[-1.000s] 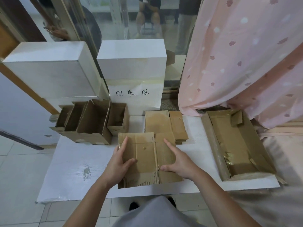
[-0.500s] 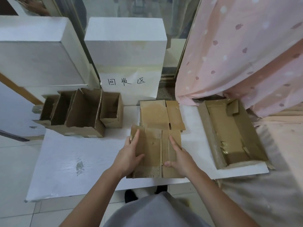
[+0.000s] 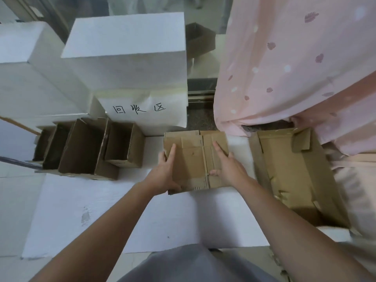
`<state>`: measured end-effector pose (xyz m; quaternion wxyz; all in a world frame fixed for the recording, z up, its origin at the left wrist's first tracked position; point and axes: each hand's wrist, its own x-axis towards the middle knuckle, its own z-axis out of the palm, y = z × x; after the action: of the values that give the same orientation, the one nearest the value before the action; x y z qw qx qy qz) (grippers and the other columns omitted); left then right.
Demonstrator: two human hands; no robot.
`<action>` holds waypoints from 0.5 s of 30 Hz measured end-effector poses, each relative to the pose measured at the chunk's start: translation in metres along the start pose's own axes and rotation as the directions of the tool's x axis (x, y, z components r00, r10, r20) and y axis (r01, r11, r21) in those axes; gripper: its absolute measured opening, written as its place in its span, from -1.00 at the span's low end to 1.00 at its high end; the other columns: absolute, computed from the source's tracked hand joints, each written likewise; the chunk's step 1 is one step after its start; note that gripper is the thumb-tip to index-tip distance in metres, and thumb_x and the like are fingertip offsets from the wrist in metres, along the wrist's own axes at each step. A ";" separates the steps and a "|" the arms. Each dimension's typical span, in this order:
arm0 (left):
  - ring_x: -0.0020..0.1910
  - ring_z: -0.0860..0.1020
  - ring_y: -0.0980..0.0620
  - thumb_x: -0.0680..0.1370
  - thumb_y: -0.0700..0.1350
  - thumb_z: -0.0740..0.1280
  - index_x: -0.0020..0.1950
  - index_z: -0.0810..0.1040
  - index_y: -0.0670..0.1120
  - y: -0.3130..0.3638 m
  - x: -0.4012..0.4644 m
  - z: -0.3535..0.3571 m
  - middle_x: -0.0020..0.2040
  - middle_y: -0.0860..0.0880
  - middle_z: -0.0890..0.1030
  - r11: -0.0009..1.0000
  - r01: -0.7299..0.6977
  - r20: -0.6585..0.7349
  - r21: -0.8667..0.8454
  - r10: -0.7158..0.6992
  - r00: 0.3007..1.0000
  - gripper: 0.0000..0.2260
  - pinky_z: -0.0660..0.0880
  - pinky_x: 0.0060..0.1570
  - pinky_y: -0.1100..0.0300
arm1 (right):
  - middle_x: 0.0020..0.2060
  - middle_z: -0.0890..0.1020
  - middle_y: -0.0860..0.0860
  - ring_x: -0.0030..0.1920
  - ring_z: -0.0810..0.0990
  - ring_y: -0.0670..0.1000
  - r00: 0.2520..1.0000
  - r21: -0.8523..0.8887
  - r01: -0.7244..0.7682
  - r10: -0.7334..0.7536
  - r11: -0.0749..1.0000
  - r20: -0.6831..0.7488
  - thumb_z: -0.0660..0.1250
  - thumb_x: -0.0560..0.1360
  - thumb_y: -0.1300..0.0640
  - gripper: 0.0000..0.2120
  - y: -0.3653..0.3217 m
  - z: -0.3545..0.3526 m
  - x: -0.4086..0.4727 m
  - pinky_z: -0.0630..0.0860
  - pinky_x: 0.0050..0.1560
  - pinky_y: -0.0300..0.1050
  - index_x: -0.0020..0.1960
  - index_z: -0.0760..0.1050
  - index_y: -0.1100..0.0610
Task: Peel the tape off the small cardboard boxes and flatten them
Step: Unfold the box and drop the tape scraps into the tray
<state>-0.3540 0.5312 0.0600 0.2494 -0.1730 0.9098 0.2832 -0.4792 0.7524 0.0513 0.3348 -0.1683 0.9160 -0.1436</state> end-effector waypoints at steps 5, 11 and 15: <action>0.28 0.51 -0.30 0.38 -0.13 0.66 0.62 -0.41 0.21 0.000 0.058 -0.023 0.54 -0.11 -0.03 0.992 0.118 0.059 0.045 -0.121 0.991 0.32 0.54 0.29 -0.15 | 0.62 -0.04 0.24 0.57 0.20 0.26 0.989 0.134 0.027 -0.046 0.991 0.139 0.64 0.33 -0.08 0.28 0.002 -0.012 0.056 0.33 0.47 0.14 0.56 -0.35 -0.36; 0.37 0.44 -0.32 0.35 -0.13 0.69 0.65 -0.36 0.15 -0.005 0.099 -0.007 0.56 -0.16 -0.04 0.980 0.189 0.129 0.057 -0.195 0.972 0.33 0.44 0.41 -0.16 | 0.61 -0.10 0.29 0.52 0.29 0.30 0.984 0.072 0.009 -0.022 0.997 0.179 0.67 0.30 -0.01 0.32 0.010 0.000 0.098 0.34 0.45 0.05 0.58 -0.34 -0.32; 0.34 0.46 -0.34 0.31 -0.11 0.71 0.64 -0.36 0.21 -0.014 0.110 0.000 0.54 -0.15 0.01 0.975 0.213 0.129 0.058 -0.219 0.967 0.36 0.49 0.34 -0.15 | 0.60 -0.05 0.31 0.53 0.28 0.31 0.984 0.077 0.002 -0.016 0.997 0.178 0.69 0.26 -0.02 0.34 0.015 0.005 0.107 0.34 0.43 0.06 0.55 -0.33 -0.37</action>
<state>-0.4375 0.5006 -0.0069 0.3433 -0.2462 0.8725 0.2454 -0.5558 0.7222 -0.0186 0.4208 -0.1716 0.8755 -0.1643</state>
